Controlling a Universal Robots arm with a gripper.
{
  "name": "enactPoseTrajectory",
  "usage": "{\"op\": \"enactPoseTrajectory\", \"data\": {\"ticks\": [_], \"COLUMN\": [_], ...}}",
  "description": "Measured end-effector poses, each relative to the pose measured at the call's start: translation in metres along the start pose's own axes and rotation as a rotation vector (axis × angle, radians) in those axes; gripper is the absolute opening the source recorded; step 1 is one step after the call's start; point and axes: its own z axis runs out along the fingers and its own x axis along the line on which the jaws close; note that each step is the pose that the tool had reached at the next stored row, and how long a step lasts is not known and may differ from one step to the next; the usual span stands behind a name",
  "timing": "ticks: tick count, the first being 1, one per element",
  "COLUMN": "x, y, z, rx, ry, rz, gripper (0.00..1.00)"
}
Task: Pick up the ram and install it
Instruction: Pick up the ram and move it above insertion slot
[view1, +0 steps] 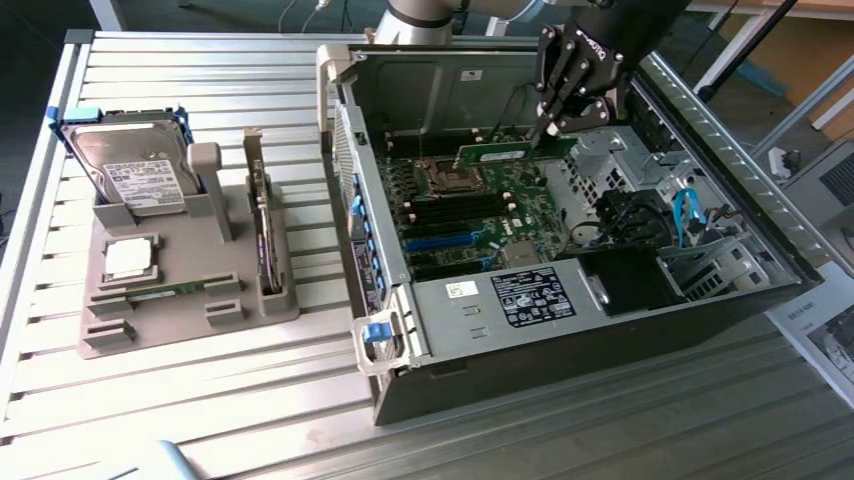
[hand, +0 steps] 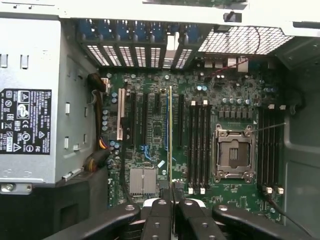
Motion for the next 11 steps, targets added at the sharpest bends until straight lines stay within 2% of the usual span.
{"op": "enactPoseTrajectory", "data": {"ticks": [11], "x": [-0.025], "y": [-0.0009], "z": [0.004], "rx": [0.0012], "ry": [0.0001], "rz": [0.0], "gripper": [0.12]}}
